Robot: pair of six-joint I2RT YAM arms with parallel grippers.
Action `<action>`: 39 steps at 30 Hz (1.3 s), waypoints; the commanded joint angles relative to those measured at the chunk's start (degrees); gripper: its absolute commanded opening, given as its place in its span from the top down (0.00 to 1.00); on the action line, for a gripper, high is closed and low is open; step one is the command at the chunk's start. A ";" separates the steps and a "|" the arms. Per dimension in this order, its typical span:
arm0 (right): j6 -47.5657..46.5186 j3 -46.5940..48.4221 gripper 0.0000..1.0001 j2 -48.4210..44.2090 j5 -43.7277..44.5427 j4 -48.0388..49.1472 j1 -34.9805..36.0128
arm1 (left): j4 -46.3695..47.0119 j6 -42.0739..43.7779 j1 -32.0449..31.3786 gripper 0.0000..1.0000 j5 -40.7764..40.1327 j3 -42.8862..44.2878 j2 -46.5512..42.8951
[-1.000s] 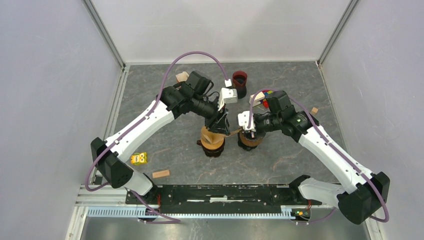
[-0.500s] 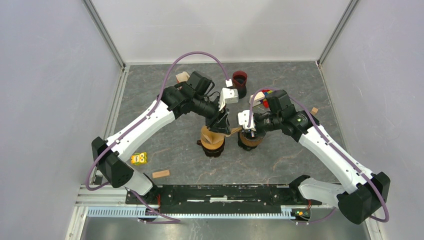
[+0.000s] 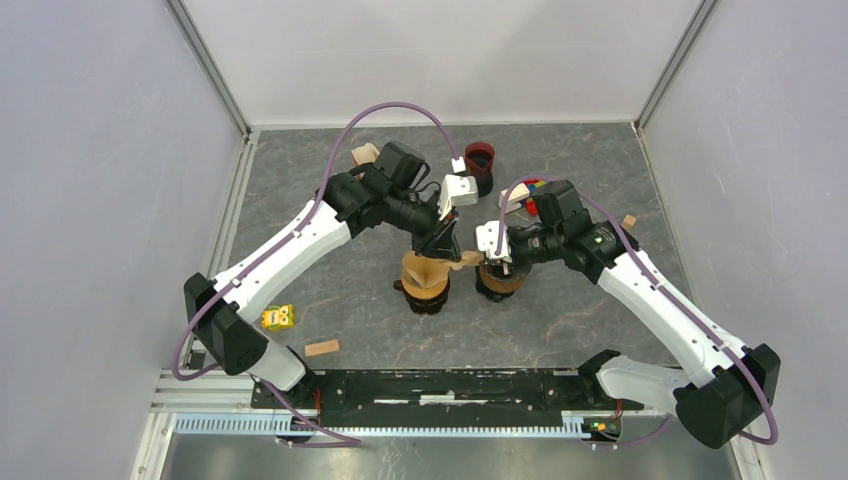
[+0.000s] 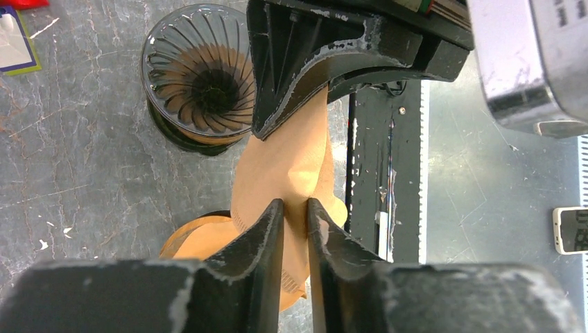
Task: Place the coffee filter in the dripper
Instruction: Pick up the coffee filter from the coffee filter holder.
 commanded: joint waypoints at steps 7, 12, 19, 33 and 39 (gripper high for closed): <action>-1.04 0.68 1.00 -0.93 -0.84 0.26 0.35 | 1.96 -1.17 -0.37 0.87 1.65 1.23 0.80; -1.27 0.53 1.00 -0.79 -1.30 0.08 0.35 | 2.39 -1.71 -0.37 0.98 1.62 1.14 0.76; -0.02 0.85 1.00 0.38 -1.97 -0.01 0.35 | 2.39 -0.67 -0.37 0.65 -1.62 1.14 0.27; 0.89 1.07 1.00 1.28 -2.41 -0.08 0.35 | 2.04 1.24 -0.36 0.54 -4.92 1.84 -0.29; 1.17 1.41 1.00 2.07 -2.59 -0.40 0.35 | 1.19 2.85 -0.35 0.51 -4.87 2.22 -0.45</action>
